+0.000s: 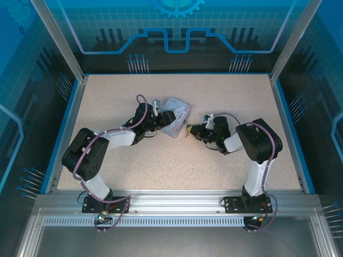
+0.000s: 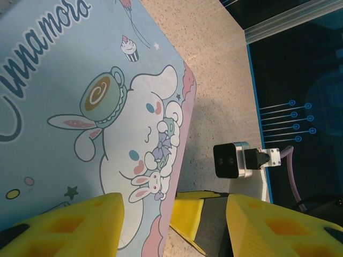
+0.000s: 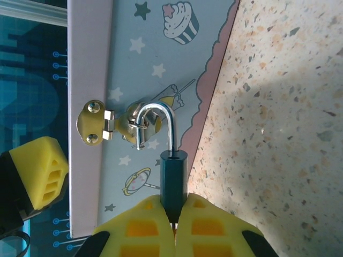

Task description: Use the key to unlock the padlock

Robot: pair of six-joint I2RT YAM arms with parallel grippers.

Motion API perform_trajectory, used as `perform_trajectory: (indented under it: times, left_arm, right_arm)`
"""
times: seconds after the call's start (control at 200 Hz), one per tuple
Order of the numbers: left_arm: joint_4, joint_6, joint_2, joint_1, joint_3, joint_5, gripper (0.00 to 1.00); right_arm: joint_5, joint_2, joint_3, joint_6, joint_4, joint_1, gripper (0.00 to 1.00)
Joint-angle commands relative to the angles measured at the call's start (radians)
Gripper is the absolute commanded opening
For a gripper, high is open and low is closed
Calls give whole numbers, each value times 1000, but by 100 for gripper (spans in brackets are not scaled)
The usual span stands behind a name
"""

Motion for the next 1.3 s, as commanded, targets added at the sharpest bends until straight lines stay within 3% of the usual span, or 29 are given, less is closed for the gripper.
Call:
perform_trajectory:
  times: [0.0,0.48,0.97,1.296]
  left_arm:
    - [-164,-8,26,-7,-56,-5,55]
    - [-164,-7,29,-7,-62,-4,55]
    - [-172,-3,20,-7,-61,-1,59]
    - [-267,82,-70,3,21,7,72]
  right_arm:
    - [87,26,-6,61,69,10,4]
    - [175,77,51,126,112,25,3]
    - [177,109,134,113,92,2,3]
    - [141,-87,91,-106,-180,-69,3]
